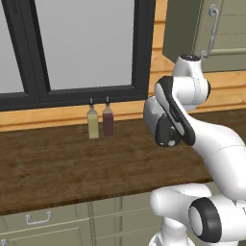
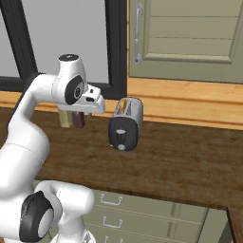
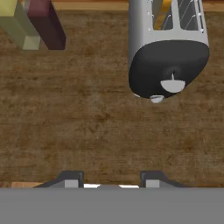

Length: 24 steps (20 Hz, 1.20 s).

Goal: Start the toaster. Once the lever pops up, take the bread to the plate on the dining counter.

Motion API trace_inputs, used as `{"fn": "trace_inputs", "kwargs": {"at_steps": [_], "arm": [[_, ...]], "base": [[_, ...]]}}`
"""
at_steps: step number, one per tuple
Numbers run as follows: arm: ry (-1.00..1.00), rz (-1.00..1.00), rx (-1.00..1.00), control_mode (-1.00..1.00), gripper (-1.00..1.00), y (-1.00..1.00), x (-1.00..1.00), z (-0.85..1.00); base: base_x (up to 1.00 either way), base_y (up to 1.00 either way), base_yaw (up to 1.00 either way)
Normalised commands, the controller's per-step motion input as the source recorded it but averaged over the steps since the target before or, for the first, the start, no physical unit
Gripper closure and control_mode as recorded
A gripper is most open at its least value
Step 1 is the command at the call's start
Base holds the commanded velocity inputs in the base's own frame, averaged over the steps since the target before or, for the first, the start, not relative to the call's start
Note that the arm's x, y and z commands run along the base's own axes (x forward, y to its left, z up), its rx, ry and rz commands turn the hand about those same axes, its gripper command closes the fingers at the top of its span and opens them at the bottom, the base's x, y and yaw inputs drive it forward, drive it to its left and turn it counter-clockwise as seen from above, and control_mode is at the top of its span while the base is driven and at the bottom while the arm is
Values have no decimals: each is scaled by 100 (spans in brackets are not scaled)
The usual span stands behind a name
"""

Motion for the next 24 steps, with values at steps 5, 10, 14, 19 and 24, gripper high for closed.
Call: {"fn": "trace_inputs", "kwargs": {"at_steps": [5,10,14,19,24], "arm": [[-1,0,1,-100,-100,-22,0,-10],[0,0,2,-100,-100,-51,9,-31],[-1,0,2,-100,-100,-56,21,-42],[-1,0,2,-100,-100,-30,45,-47],[0,0,3,-100,-100,-1,60,-33]], "base": [[0,0,0],[0,0,0],[0,0,0],[0,0,0],[0,0,0]]}}
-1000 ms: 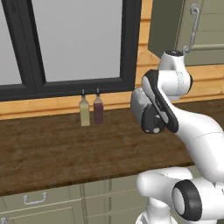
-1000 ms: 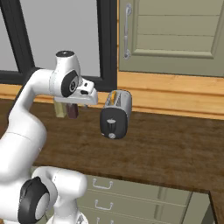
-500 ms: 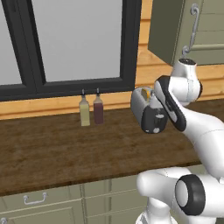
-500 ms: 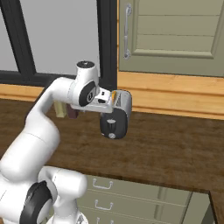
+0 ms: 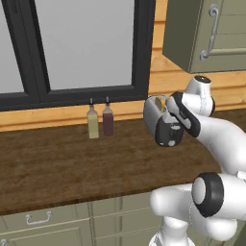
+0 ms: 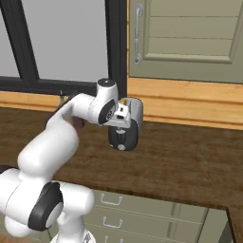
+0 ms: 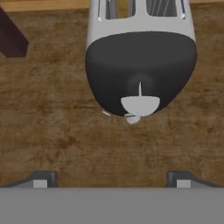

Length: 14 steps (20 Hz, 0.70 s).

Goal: Start the toaster. Once the lever pops up, take the bread to the plate on the dining counter.

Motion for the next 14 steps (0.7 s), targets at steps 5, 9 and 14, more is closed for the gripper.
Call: {"fn": "trace_inputs", "kwargs": {"at_steps": [5,9,14], "arm": [[0,1,6,-100,-100,0,61,-24],[0,1,7,-100,-100,0,56,-26],[0,1,7,-100,-100,0,47,-29]], "base": [[0,0,0],[0,0,0],[0,0,0]]}}
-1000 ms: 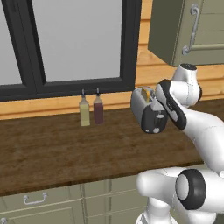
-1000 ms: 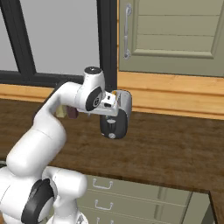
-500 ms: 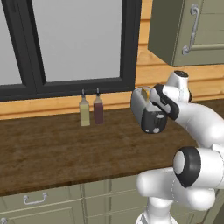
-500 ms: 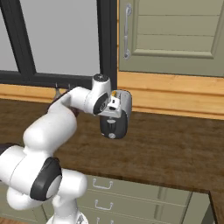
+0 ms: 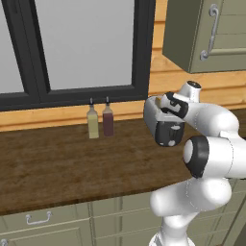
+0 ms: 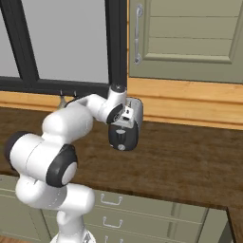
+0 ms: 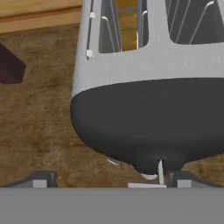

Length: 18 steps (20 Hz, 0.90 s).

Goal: Start the toaster. Once the lever pops up, take the bread to the plate on the dining counter.

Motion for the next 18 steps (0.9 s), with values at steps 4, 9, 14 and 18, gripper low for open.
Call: {"fn": "trace_inputs", "kwargs": {"at_steps": [4,9,14,18], "arm": [[0,1,5,-100,-100,0,37,-28],[0,0,3,-100,-100,0,7,-38],[0,0,2,-100,-100,0,0,-55],[0,0,2,-100,-100,0,0,-67]], "base": [[0,0,0],[0,0,0],[0,0,0],[0,0,0]]}}
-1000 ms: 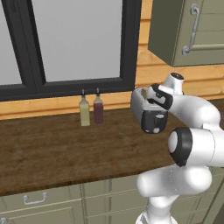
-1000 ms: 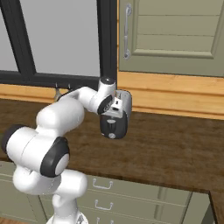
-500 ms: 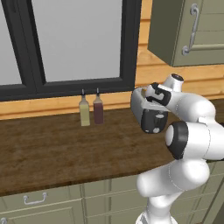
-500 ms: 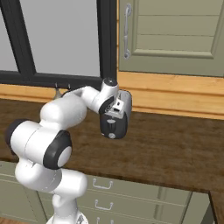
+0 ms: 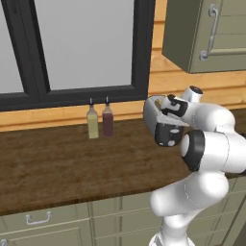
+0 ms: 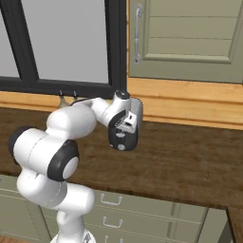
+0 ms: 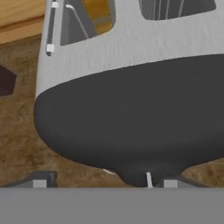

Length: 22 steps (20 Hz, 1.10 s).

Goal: Start the toaster. Once the lever pops up, take the bread to the plate on the dining counter.

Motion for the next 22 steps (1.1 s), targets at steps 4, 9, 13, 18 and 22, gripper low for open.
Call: {"fn": "trace_inputs", "kwargs": {"at_steps": [4,9,13,18,22], "arm": [[0,0,1,-100,-100,0,-13,-91],[-3,0,2,-100,-100,6,-31,-100],[-8,0,1,-100,-100,3,-24,-70],[-28,-3,2,-100,-100,-2,-62,91],[-27,-5,0,-100,-100,0,-62,100]], "base": [[0,0,0],[0,0,0],[0,0,0],[0,0,0],[0,0,0]]}}
